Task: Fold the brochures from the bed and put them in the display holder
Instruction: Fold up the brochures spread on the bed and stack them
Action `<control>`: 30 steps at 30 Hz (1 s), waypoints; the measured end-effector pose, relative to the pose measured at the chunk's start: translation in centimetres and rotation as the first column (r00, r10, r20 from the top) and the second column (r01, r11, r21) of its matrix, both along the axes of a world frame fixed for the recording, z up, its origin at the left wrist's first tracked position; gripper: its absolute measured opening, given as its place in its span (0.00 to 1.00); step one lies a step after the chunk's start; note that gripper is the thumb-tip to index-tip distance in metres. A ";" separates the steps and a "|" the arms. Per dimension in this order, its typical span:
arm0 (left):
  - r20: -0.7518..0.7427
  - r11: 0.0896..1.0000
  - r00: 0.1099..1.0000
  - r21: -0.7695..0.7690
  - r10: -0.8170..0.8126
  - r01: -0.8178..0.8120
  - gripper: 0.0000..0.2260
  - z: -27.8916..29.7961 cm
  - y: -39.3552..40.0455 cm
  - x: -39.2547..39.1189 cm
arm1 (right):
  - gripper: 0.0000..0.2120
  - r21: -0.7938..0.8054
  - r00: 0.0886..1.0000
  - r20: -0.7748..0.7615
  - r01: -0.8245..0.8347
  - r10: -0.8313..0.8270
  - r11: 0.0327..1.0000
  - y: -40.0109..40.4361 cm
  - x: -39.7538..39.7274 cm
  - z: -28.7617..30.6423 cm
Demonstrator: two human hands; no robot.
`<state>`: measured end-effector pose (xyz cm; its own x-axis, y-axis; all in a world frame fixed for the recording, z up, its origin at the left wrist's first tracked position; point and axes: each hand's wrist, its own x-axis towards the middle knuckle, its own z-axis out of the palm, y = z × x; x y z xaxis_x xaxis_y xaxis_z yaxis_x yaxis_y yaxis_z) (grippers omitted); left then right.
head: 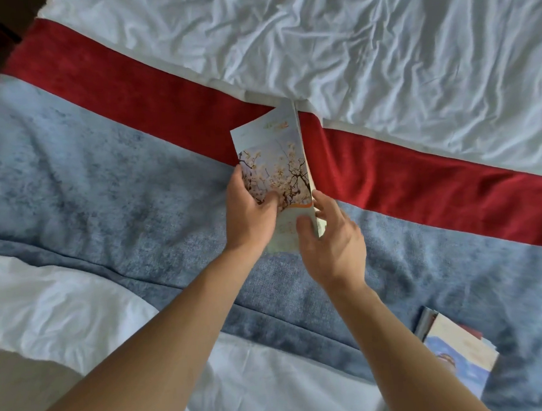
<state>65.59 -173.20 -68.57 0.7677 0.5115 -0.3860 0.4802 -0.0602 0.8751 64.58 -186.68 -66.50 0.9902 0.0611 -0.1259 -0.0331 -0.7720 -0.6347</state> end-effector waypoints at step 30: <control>-0.318 0.311 0.654 0.683 -0.687 0.660 0.25 0.9 -18.9 -6.7 | 0.28 -0.166 0.989 -0.142 0.006 -0.030 0.986 -21.8 -7.9 -0.4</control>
<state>58.90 -192.06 -67.66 0.9823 -0.1143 -0.1485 -0.0499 -0.9233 0.3808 56.66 -208.52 -66.94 0.9617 0.0103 -0.2739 -0.1293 -0.8640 -0.4866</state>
